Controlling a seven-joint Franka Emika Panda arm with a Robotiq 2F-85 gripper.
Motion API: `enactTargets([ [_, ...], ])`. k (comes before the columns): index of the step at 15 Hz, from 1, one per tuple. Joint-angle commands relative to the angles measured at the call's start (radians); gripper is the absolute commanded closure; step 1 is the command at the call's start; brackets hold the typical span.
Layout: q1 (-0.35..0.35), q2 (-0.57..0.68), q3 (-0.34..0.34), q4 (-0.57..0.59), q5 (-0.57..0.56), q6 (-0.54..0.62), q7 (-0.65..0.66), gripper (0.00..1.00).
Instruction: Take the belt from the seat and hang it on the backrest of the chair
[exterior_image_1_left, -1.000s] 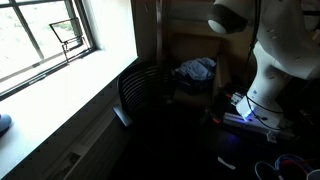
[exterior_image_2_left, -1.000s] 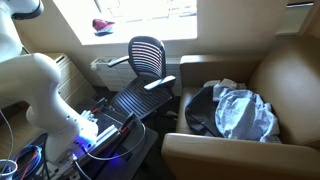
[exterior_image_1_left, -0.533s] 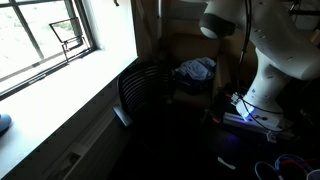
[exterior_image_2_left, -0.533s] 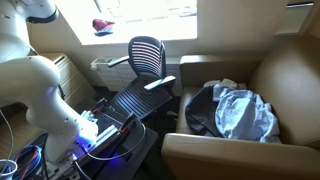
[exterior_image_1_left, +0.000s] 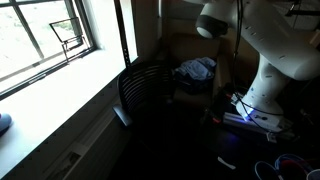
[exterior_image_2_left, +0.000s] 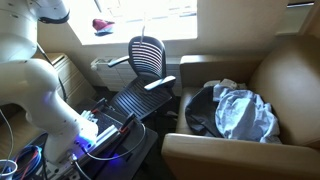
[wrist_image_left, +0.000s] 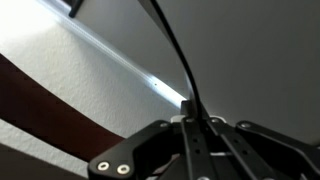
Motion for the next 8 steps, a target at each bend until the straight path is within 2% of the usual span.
enactTargets([
  [1, -0.103, 0.032, -0.165, 0.060, -0.034, 0.049, 0.168, 1.00],
  [2, -0.123, 0.042, -0.194, 0.066, -0.038, 0.061, 0.198, 1.00],
  [3, -0.128, 0.054, -0.255, 0.048, -0.047, 0.071, 0.250, 1.00],
  [5, -0.167, 0.067, -0.248, 0.093, -0.053, 0.045, 0.273, 1.00],
  [6, -0.179, 0.078, -0.223, 0.119, -0.057, 0.032, 0.268, 1.00],
  [7, -0.222, 0.069, -0.086, 0.219, -0.048, -0.009, 0.191, 1.00],
  [8, -0.200, 0.094, -0.054, 0.207, -0.029, -0.006, 0.198, 1.00],
])
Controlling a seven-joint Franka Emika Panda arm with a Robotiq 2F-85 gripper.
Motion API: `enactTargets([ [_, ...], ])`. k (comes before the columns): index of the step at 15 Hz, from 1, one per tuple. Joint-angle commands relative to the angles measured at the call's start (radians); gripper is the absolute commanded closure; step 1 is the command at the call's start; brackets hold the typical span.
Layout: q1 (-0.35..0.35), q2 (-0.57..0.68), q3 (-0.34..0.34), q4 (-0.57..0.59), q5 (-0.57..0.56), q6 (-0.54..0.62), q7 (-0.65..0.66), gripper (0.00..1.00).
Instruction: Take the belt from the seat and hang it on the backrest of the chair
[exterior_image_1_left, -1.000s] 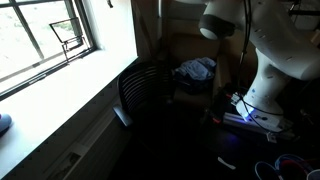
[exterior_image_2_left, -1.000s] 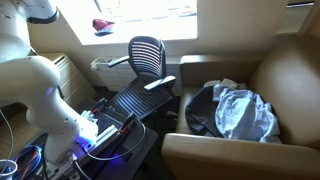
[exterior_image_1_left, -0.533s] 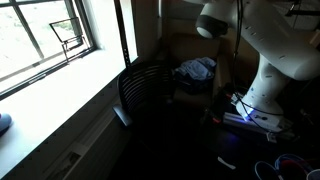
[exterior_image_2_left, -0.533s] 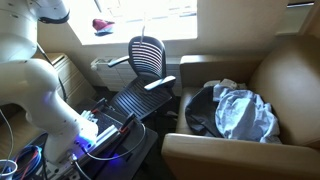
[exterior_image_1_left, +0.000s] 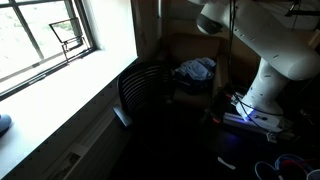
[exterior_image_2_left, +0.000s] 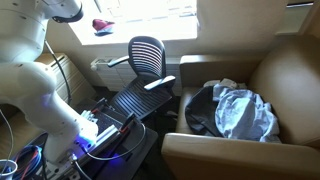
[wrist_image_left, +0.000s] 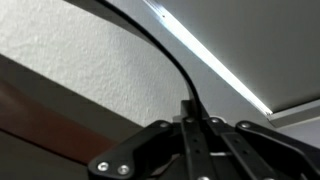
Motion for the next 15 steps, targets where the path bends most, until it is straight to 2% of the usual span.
enactTargets([
  [1, -0.038, 0.064, 0.189, 0.135, 0.029, -0.026, -0.039, 1.00],
  [4, -0.021, 0.129, 0.354, 0.169, 0.075, -0.011, -0.060, 1.00],
  [7, -0.074, 0.169, 0.550, 0.269, 0.125, -0.112, -0.158, 1.00],
  [8, -0.078, 0.160, 0.584, 0.258, 0.132, -0.183, -0.194, 1.00],
  [10, -0.082, 0.119, 0.606, 0.212, 0.127, -0.329, -0.261, 1.00],
  [14, -0.063, 0.047, 0.521, 0.125, 0.056, -0.584, -0.286, 1.00],
  [15, -0.064, 0.024, 0.527, 0.134, 0.058, -0.666, -0.307, 1.00],
])
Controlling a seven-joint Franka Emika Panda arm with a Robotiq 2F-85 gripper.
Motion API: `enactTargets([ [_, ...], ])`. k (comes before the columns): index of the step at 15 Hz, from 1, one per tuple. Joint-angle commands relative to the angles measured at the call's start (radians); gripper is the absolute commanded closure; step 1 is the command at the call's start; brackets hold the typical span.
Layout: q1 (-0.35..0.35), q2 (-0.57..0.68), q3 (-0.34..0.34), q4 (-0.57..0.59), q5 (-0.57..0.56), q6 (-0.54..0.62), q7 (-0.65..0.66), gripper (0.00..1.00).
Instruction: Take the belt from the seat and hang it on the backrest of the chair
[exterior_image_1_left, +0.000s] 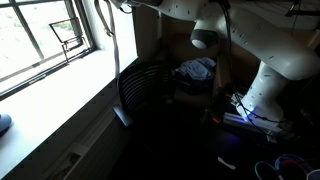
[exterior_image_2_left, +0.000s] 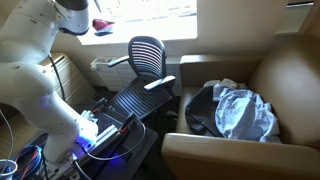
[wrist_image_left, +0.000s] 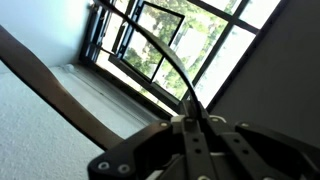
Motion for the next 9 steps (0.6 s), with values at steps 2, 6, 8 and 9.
enactTargets([
  [2, 0.030, -0.127, -0.011, -0.038, -0.026, -0.331, -0.085, 1.00],
  [6, 0.048, -0.220, -0.001, -0.024, -0.019, -0.630, -0.146, 1.00],
  [8, 0.056, -0.257, 0.002, -0.021, -0.016, -0.768, -0.183, 1.00],
  [9, 0.058, -0.273, 0.003, -0.021, -0.015, -0.833, -0.203, 1.00],
])
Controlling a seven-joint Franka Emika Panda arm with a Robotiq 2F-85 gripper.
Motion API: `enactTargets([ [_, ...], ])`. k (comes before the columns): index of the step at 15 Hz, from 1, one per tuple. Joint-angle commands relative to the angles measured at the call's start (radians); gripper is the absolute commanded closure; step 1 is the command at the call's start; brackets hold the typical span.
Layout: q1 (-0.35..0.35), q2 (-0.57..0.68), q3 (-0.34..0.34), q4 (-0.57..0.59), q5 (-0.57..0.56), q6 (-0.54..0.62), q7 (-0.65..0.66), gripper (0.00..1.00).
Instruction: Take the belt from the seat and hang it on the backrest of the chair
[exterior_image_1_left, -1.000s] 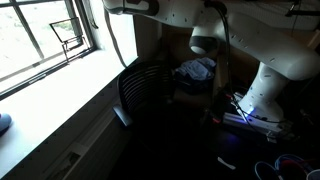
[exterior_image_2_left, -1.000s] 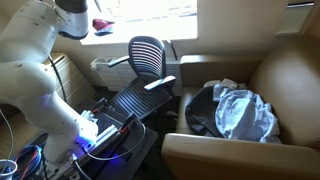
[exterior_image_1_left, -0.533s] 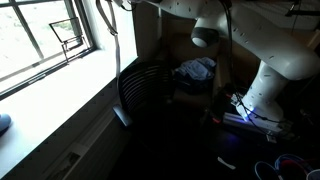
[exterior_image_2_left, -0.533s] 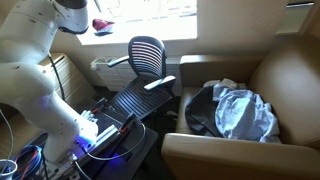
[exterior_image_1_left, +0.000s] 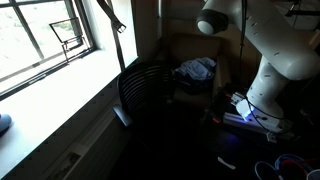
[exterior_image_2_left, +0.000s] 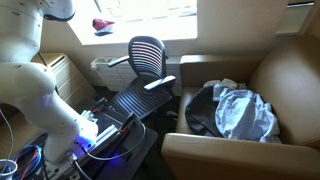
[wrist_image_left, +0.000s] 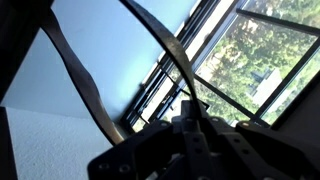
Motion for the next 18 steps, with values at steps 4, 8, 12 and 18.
enactTargets([
  [4, 0.010, -0.043, 0.001, 0.001, 0.000, -0.151, -0.041, 0.99],
  [8, 0.016, -0.022, 0.004, -0.009, 0.003, -0.147, -0.020, 1.00],
  [12, 0.063, 0.015, 0.051, -0.051, 0.016, -0.308, -0.038, 1.00],
  [18, 0.078, 0.053, 0.073, -0.106, -0.005, -0.520, -0.074, 1.00],
])
